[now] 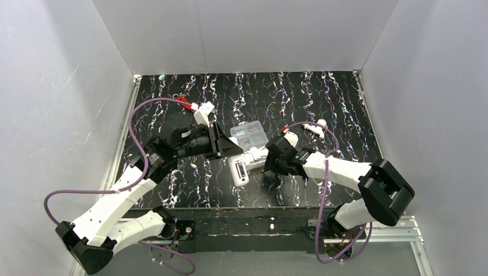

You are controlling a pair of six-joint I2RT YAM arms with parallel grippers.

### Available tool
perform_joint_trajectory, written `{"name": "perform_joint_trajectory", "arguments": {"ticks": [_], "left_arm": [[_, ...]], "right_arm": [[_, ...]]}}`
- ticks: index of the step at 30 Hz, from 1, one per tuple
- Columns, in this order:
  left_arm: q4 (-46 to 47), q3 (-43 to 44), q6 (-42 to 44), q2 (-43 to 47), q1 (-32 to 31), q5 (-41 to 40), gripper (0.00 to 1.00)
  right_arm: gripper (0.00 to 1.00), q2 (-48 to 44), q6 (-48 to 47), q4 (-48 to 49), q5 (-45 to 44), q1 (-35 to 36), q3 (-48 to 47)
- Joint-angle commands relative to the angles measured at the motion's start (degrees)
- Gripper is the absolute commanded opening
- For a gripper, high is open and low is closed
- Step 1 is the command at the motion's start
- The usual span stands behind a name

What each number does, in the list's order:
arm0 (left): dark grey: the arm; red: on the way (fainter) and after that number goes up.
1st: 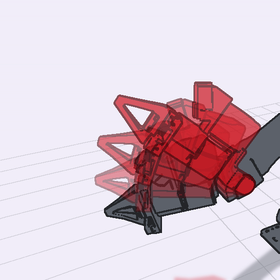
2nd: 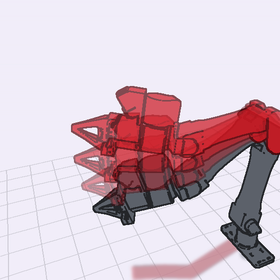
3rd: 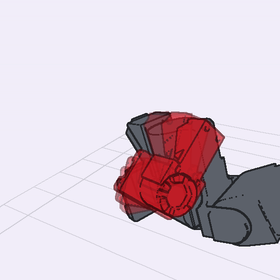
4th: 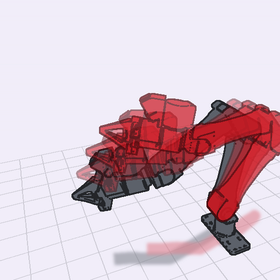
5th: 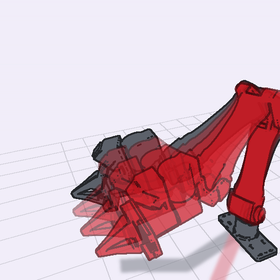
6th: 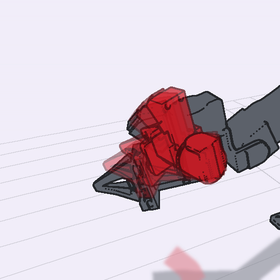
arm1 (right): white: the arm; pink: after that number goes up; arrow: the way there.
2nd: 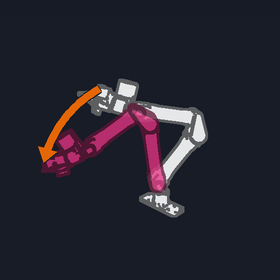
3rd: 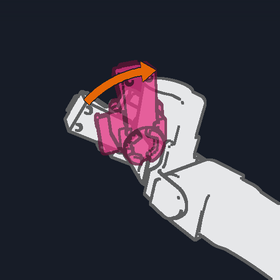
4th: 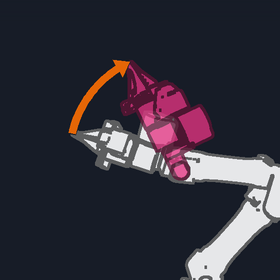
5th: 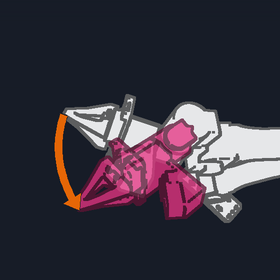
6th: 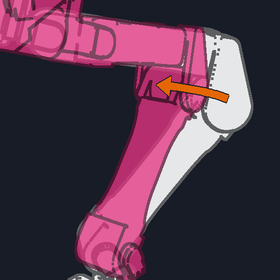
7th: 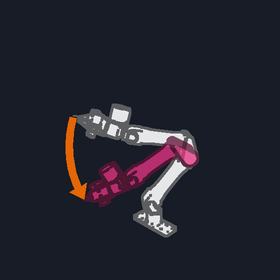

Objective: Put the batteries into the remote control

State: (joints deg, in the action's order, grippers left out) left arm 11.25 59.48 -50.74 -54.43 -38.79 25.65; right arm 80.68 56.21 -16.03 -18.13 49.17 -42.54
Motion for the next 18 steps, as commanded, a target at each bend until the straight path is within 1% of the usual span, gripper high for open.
{"name": "perform_joint_trajectory", "arguments": {"ticks": [1,7,18], "left_arm": [[1.1,-0.2,0.9,1.5,0.3,1.2,0.00],[3.0,-0.8,0.8,2.6,0.3,1.9,0.00],[3.0,-1.8,1.0,3.8,0.6,1.1,0.00]], "right_arm": [[0.57,1.7,0.3,1.8,-2.1,0.2,-3.6],[0.55,4.3,0.3,1.9,-1.9,0.2,-4.7],[0.53,7.6,0.2,1.2,-2.6,0.3,-6.5]]}}
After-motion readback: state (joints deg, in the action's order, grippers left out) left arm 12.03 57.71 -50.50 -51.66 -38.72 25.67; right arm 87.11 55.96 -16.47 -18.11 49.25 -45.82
